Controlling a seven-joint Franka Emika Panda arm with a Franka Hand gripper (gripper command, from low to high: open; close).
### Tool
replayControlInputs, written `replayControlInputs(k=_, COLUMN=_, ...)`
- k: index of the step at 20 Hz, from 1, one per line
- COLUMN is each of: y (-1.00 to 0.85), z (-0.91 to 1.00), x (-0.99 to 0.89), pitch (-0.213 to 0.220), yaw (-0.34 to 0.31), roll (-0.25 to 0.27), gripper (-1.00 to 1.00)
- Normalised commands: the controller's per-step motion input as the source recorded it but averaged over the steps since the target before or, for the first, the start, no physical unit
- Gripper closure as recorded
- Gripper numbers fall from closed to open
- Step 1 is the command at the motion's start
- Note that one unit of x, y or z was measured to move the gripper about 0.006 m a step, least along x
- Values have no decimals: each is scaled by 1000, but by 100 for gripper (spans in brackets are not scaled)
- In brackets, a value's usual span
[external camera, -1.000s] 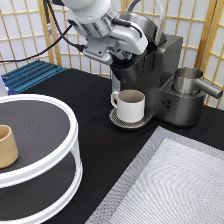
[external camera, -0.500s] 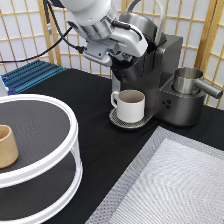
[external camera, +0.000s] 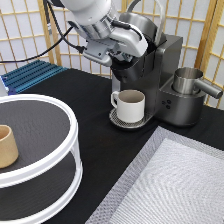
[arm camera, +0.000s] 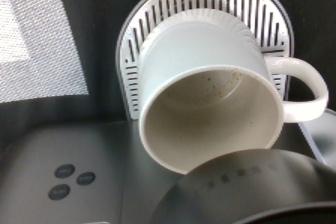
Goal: Make coffee
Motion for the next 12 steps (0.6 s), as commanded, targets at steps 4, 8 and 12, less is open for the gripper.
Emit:
replayControlInputs(k=4, y=441, z=0, x=-199, pitch=-23, yaw=-84, roll=-197, gripper=100)
replayControlInputs(k=8, y=251, z=0, x=-173, pitch=-5, yaw=-64, roll=-144, gripper=-100)
replayControlInputs(k=12, y=66, z=3, x=-76, pitch=-2, yaw=-52, roll=-88, gripper=-100)
